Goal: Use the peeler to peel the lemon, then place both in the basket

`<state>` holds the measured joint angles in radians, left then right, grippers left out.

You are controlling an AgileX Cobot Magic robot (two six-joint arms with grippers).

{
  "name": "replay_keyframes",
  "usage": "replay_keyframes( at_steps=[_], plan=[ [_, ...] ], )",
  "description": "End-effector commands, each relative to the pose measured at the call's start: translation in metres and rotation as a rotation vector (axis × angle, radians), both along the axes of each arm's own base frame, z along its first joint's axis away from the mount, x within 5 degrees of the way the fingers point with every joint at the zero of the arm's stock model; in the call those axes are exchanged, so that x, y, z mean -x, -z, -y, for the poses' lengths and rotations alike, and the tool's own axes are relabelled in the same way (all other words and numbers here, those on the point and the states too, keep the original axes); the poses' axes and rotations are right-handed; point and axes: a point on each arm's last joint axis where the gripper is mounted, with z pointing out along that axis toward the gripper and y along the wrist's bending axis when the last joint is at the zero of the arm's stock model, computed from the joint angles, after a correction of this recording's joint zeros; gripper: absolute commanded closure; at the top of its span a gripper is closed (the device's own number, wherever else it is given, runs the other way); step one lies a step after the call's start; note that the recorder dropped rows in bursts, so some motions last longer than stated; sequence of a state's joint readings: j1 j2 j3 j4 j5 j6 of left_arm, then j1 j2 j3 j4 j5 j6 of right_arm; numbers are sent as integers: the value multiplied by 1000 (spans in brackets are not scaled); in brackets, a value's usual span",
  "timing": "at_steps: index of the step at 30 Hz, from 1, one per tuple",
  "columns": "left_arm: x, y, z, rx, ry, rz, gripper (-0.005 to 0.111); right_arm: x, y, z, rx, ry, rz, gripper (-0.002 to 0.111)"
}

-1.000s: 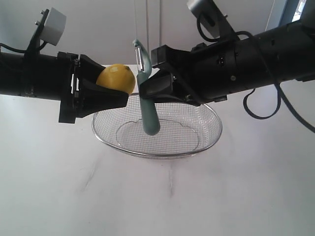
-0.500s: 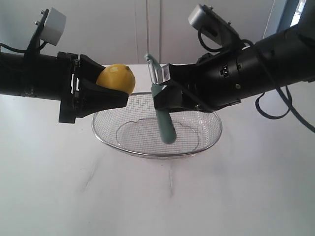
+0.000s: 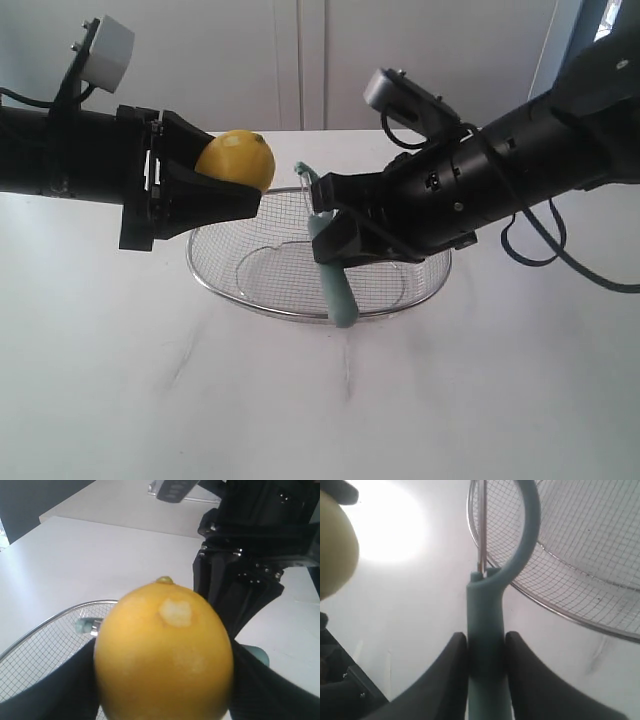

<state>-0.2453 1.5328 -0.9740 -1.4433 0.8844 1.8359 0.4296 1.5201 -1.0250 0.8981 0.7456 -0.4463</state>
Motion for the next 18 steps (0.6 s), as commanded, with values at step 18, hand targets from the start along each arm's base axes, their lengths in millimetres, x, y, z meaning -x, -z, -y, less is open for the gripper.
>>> replay_keyframes(
  at_steps=[18],
  plan=[
    [1, -7, 0, 45, 2, 1, 107, 11, -2, -14, -165, -170, -68, 108]
  ],
)
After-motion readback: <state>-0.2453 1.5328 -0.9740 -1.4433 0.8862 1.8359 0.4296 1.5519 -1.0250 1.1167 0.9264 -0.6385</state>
